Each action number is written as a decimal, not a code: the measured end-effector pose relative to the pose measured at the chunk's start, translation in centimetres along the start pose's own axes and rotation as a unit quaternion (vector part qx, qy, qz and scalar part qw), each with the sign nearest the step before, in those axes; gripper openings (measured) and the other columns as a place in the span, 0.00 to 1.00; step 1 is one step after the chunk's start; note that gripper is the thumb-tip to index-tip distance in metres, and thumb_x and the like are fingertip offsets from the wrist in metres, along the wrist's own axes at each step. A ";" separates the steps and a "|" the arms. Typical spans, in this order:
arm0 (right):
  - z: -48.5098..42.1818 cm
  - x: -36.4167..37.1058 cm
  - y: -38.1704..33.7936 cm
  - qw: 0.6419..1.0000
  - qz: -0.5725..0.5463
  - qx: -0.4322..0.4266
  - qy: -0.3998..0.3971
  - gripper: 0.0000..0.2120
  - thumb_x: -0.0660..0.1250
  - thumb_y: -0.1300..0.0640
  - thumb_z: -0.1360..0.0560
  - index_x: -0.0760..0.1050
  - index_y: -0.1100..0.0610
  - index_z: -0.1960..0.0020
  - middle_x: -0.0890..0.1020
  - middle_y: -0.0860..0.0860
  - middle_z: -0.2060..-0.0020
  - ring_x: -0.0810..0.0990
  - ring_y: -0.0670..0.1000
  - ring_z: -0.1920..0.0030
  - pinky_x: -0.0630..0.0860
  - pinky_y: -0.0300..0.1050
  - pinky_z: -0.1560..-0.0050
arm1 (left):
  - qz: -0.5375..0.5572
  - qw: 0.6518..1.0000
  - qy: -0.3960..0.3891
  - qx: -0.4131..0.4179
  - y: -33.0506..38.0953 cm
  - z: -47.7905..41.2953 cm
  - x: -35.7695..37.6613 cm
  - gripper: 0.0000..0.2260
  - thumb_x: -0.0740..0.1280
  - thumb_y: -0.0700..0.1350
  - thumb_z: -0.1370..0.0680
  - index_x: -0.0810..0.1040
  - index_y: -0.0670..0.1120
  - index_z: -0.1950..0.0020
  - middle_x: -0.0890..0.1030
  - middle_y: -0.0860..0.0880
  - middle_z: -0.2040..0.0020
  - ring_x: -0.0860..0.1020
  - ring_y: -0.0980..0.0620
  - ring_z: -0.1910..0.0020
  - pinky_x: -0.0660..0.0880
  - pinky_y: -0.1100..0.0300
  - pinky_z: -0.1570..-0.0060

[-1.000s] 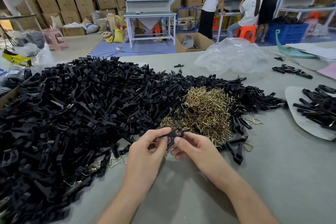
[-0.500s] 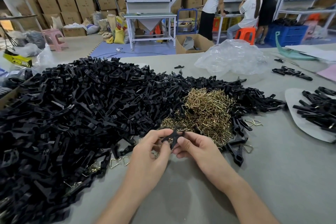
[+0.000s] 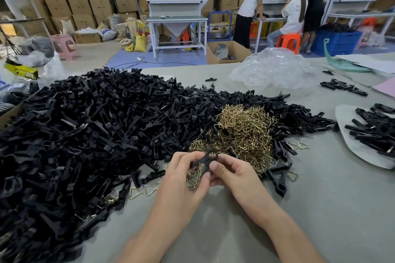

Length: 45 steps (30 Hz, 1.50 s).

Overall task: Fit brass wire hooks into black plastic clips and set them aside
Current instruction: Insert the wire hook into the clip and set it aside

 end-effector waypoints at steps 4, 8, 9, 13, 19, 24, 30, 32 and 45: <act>0.0 0.0 0.0 1.000 -0.005 0.001 -0.001 0.14 0.69 0.55 0.24 0.82 0.62 0.43 0.85 0.58 0.55 0.82 0.51 0.57 0.81 0.42 0.52 | -0.005 1.000 0.003 -0.004 -0.2 0.1 0.1 0.16 0.73 0.43 0.25 0.77 0.52 0.38 0.74 0.61 0.48 0.75 0.64 0.48 0.68 0.76 0.49; -0.1 0.0 0.1 1.000 -0.011 0.001 0.002 0.14 0.69 0.54 0.25 0.82 0.61 0.45 0.85 0.56 0.57 0.82 0.51 0.58 0.81 0.42 0.52 | -0.004 1.000 0.005 0.002 -0.2 0.0 0.1 0.16 0.73 0.42 0.24 0.77 0.51 0.38 0.74 0.60 0.49 0.75 0.64 0.47 0.68 0.75 0.48; -0.1 0.0 0.1 1.000 -0.011 -0.001 0.002 0.13 0.70 0.53 0.25 0.83 0.60 0.45 0.85 0.56 0.57 0.82 0.51 0.57 0.82 0.43 0.52 | 0.000 1.000 0.005 0.002 -0.2 0.0 0.2 0.16 0.73 0.42 0.24 0.77 0.51 0.38 0.74 0.61 0.48 0.75 0.63 0.47 0.68 0.75 0.48; 0.0 0.1 -0.4 1.000 -0.012 -0.017 -0.011 0.13 0.71 0.53 0.25 0.82 0.50 0.40 0.84 0.61 0.51 0.83 0.52 0.54 0.82 0.47 0.48 | 0.016 1.000 0.003 0.011 -0.3 0.1 0.3 0.16 0.73 0.42 0.24 0.76 0.53 0.39 0.74 0.62 0.47 0.76 0.62 0.46 0.69 0.74 0.48; 0.3 0.3 -0.9 0.999 -0.032 -0.016 -0.027 0.12 0.72 0.51 0.25 0.82 0.50 0.42 0.85 0.53 0.48 0.84 0.49 0.50 0.80 0.39 0.51 | 0.053 0.998 0.000 0.026 0.2 0.2 0.4 0.13 0.66 0.52 0.24 0.74 0.57 0.39 0.75 0.61 0.45 0.77 0.58 0.44 0.70 0.72 0.48; 0.2 0.9 -0.7 0.991 -0.130 -0.009 -0.042 0.15 0.72 0.51 0.26 0.81 0.55 0.42 0.83 0.57 0.41 0.83 0.55 0.41 0.80 0.48 0.43 | 0.071 0.997 -0.002 0.033 0.3 0.1 0.5 0.14 0.65 0.53 0.22 0.73 0.59 0.37 0.76 0.60 0.42 0.76 0.56 0.40 0.70 0.71 0.46; -0.3 -1.6 -1.3 0.971 -0.238 -0.006 0.032 0.07 0.70 0.55 0.24 0.84 0.53 0.48 0.85 0.55 0.46 0.83 0.50 0.51 0.81 0.43 0.50 | 0.051 0.999 -0.013 0.008 0.1 0.5 0.4 0.18 0.58 0.64 0.20 0.65 0.67 0.31 0.72 0.66 0.41 0.73 0.59 0.40 0.72 0.73 0.52; -0.2 -3.1 -1.6 0.955 -0.292 -0.011 0.061 0.09 0.67 0.56 0.24 0.85 0.53 0.47 0.85 0.54 0.47 0.83 0.49 0.53 0.83 0.44 0.50 | 0.000 1.000 -0.023 0.001 -0.6 0.7 0.6 0.17 0.58 0.61 0.19 0.66 0.63 0.30 0.71 0.66 0.42 0.72 0.61 0.39 0.74 0.68 0.50; -0.5 -6.8 -0.7 0.872 -0.464 -0.019 0.153 0.12 0.65 0.51 0.23 0.82 0.54 0.44 0.84 0.52 0.55 0.83 0.49 0.57 0.82 0.44 0.55 | -0.360 0.925 -0.119 0.024 0.6 -5.5 7.8 0.16 0.55 0.56 0.16 0.71 0.52 0.33 0.73 0.51 0.40 0.73 0.49 0.40 0.68 0.54 0.41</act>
Point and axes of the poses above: each hand's wrist, its own z-axis away from the middle knuckle, its own x-axis out of the palm, y = z × x, the point moved 6 cm from there along -z, towards the middle knuckle
